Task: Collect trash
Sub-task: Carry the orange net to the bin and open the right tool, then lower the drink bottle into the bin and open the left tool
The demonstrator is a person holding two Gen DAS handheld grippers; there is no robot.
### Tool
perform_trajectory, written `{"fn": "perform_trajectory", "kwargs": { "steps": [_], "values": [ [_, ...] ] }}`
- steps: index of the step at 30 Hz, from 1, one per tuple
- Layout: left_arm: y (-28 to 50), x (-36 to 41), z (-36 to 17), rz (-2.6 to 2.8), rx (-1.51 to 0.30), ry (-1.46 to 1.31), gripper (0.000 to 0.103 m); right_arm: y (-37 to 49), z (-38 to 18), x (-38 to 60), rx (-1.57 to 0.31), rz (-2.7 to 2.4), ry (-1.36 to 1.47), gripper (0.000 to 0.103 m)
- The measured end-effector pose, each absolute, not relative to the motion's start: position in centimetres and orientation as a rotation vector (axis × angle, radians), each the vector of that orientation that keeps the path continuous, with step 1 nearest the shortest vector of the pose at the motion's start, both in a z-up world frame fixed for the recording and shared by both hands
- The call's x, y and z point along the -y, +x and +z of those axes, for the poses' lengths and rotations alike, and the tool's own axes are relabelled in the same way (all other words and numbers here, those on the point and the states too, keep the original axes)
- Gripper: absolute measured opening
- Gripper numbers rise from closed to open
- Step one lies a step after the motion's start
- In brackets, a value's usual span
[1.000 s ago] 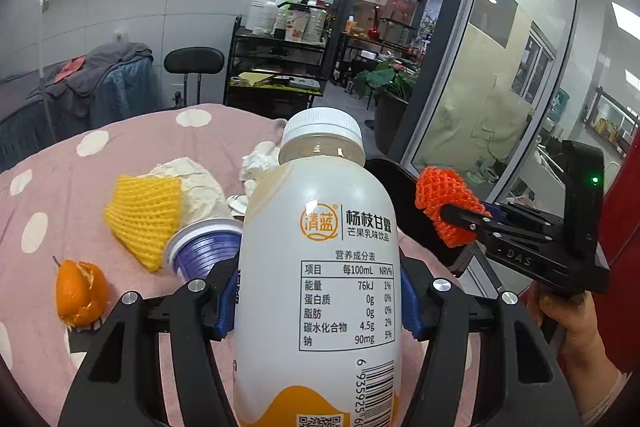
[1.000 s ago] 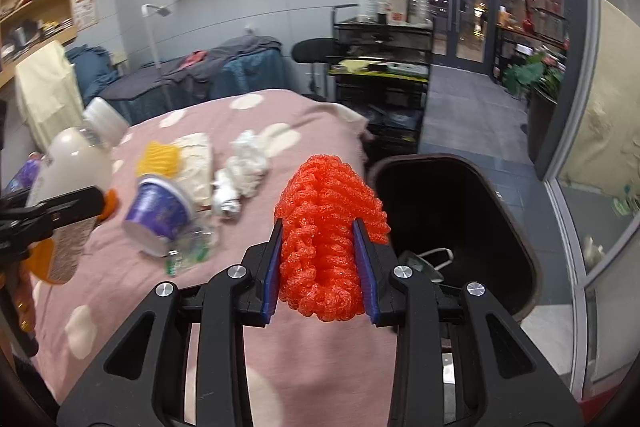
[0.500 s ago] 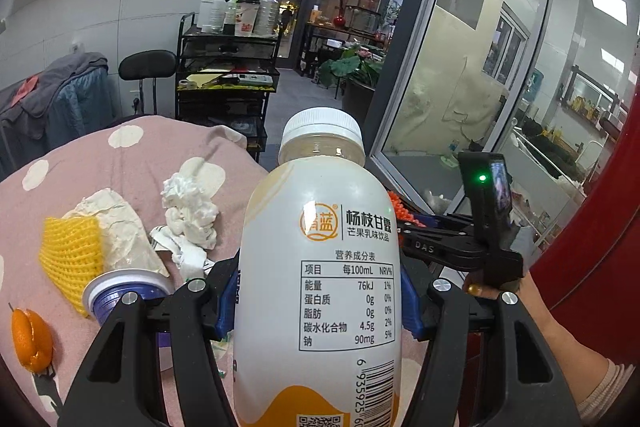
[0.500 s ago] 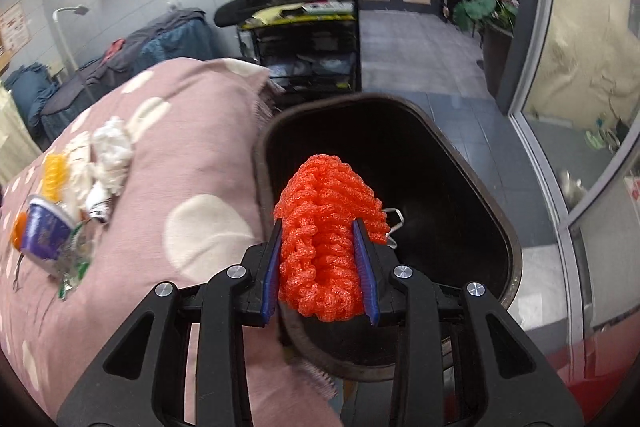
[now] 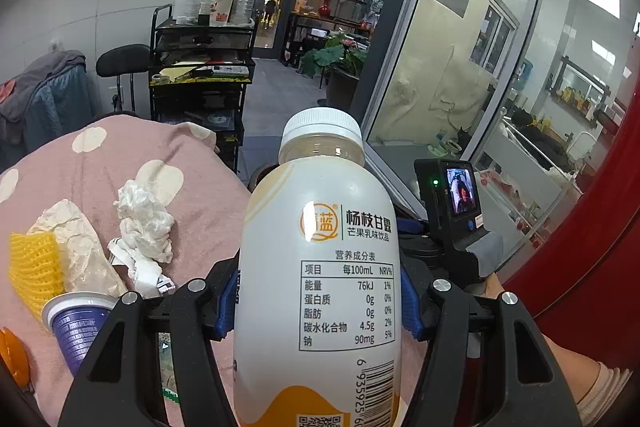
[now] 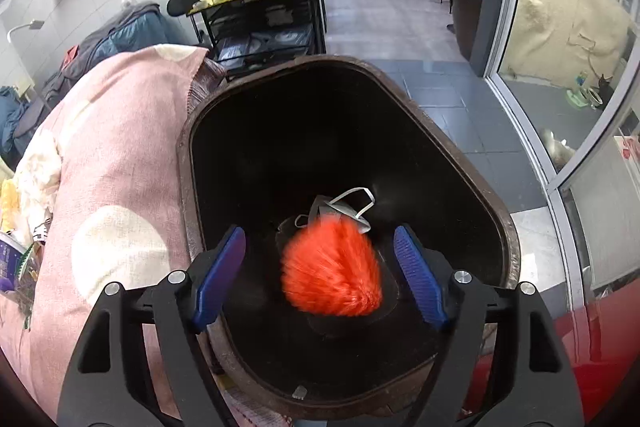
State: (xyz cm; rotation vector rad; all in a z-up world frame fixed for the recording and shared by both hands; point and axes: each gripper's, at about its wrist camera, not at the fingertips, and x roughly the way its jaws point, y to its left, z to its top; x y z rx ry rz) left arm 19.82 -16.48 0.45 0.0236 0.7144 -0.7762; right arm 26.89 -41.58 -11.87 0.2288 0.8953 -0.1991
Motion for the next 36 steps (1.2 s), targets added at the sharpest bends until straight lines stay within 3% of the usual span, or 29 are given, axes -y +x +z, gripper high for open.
{"fn": "perform_trajectory", "kwargs": {
  "steps": [4,7,23,36],
  "values": [
    [20.4,17.0,0.3,-0.785,-0.730,0.010,0.060,25.1,-11.0,41.4,-0.851,-0.205,0.250,0.077],
    [20.9,17.8,0.3,-0.797,-0.743,-0.003,0.060,23.3,-10.0,41.2,-0.812,-0.216,0.254,0.085],
    [23.9,25.1,-1.7,-0.846,-0.859,0.023,0.060,14.1,-8.1,41.7,-0.730,-0.293,0.274,0.086],
    [26.3,32.1,-6.8,-0.847,-1.040,0.080,0.060,10.3,-8.3,41.2,-0.721,-0.326,0.259,0.086]
  ]
}}
